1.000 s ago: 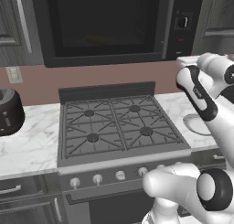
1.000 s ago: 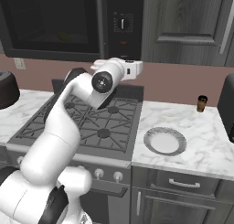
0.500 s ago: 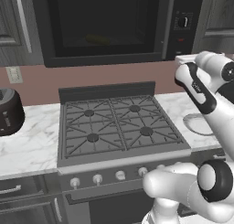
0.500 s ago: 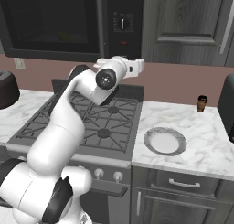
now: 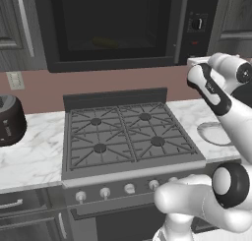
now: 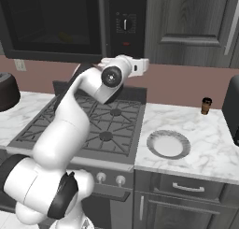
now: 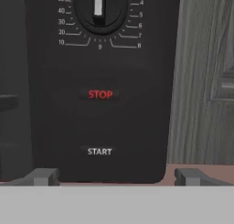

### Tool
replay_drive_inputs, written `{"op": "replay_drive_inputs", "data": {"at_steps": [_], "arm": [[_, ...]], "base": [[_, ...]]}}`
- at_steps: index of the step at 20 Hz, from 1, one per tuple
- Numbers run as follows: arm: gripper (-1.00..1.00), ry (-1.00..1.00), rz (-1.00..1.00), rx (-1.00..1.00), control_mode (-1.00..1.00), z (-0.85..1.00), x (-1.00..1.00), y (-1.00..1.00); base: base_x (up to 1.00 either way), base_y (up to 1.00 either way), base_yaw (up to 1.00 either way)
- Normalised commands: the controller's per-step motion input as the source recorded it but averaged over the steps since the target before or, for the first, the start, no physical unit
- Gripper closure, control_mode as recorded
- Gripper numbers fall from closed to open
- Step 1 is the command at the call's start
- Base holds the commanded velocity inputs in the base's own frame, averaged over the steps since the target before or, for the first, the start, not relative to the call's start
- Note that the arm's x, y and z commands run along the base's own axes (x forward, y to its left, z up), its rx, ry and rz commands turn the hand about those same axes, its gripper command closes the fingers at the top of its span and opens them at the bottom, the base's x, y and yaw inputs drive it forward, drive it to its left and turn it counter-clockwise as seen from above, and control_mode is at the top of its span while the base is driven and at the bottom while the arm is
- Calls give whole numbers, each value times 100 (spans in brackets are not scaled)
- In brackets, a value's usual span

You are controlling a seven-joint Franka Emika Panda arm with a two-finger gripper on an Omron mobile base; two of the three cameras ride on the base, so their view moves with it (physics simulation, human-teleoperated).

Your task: Pick the corn from the counter and place it in the microwave. Then turn on the microwave.

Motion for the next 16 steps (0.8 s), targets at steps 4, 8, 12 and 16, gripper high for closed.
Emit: {"op": "replay_drive_inputs", "data": {"at_steps": [4, 8, 12, 16], "arm": [[-100, 1, 2, 0, -100, 0, 15, -8], [-100, 2, 0, 0, -100, 0, 20, -2], [-100, 2, 0, 0, -100, 0, 16, -1], [-100, 1, 0, 0, -100, 0, 13, -3]], "base": [[0, 0, 0], [0, 0, 0], [0, 0, 0], [0, 0, 0]]}}
